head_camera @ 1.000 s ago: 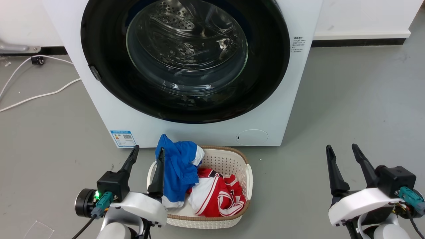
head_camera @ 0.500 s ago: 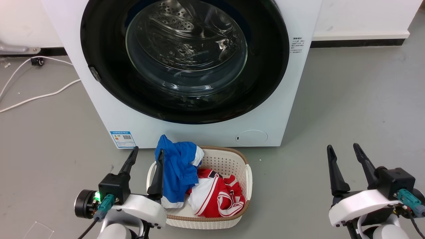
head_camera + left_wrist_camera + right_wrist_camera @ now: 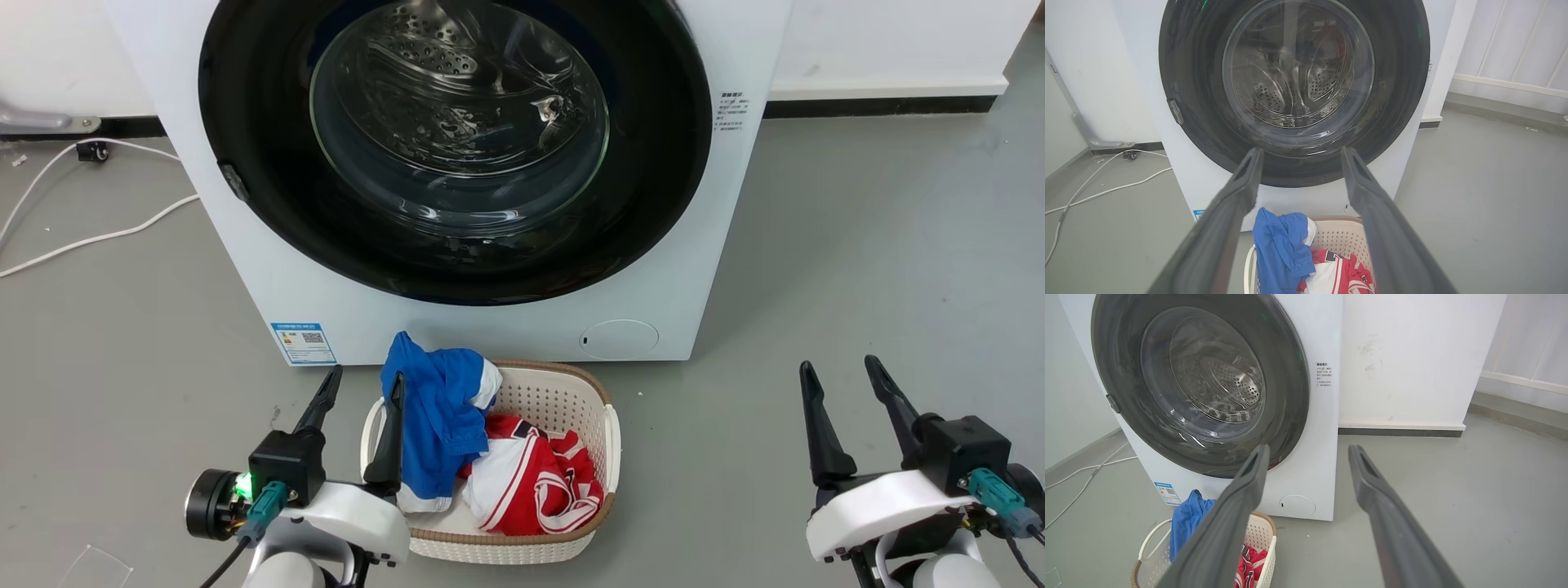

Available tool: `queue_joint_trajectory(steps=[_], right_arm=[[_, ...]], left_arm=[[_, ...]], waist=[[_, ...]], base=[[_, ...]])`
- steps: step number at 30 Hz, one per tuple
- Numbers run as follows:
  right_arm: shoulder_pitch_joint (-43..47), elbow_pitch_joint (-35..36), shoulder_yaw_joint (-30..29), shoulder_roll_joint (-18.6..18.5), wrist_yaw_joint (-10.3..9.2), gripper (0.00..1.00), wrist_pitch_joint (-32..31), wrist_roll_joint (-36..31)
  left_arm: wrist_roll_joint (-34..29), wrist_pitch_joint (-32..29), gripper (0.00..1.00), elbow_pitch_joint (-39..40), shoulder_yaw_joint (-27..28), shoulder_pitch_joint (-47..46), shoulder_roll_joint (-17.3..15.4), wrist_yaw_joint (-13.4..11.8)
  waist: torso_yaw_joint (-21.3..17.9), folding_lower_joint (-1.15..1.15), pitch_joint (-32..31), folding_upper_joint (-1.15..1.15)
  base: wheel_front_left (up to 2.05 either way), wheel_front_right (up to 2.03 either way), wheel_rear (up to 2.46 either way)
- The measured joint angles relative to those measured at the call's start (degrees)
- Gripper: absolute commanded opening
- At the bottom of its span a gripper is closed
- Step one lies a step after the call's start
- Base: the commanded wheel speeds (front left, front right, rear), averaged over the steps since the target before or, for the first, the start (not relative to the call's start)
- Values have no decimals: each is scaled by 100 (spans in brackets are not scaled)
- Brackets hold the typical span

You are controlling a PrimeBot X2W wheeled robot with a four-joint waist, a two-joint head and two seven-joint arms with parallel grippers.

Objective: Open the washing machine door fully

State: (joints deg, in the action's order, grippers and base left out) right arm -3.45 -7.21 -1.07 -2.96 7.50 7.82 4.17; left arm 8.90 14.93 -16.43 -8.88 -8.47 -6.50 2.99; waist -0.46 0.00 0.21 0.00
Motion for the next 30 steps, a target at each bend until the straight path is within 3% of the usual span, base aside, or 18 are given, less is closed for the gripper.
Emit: queue_joint_trajectory(steps=[7, 8, 9, 10, 14, 17, 19, 23, 30], right_arm=[[0, -34, -15, 0, 0, 100, 21, 51], [0, -45, -22, 0, 0, 45, 22, 101], [0, -56, -26, 0, 0, 5, 22, 109], [0, -65, -26, 0, 0, 0, 22, 110], [-5, -116, -59, 1, 0, 0, 21, 238], [-68, -205, -125, 4, 0, 0, 15, 730], [-213, -353, -296, 4, -1, 0, 20, 1757], [-372, -535, -492, 7, -1, 0, -10, 2754], [-1044, -828, -939, 4, -1, 0, -591, 5400]], left_arm=[[-9, 0, 100, -16, 63, 0, 35, 33], [-9, 0, 100, -18, 75, 0, 44, 37], [-10, 1, 100, -18, 83, 0, 53, 38], [-11, 5, 100, -19, 89, 0, 59, 40], [-14, 7, 100, -16, 138, 1, 86, 55], [-13, 7, 100, -3, 181, 0, 108, 56], [36, 8, 100, 18, 260, -1, 136, 54], [24, 8, 100, 34, 292, -14, 151, 55], [-13, 14, 100, 180, 369, -210, 171, 71]], waist=[[-9, 0, 3, 0], [-9, 0, 3, 0], [-9, 0, 2, 0], [-8, 0, 3, 0], [-6, 0, 11, 0], [-15, 0, 48, 0], [-24, 0, 82, 0], [-17, 0, 143, 0], [4, 0, 427, 0]], base=[[0, 0, 0], [0, 0, 0], [0, 0, 0], [0, 0, 0], [0, 0, 0], [0, 0, 0], [0, 0, 0], [0, 0, 0], [0, 0, 0]])
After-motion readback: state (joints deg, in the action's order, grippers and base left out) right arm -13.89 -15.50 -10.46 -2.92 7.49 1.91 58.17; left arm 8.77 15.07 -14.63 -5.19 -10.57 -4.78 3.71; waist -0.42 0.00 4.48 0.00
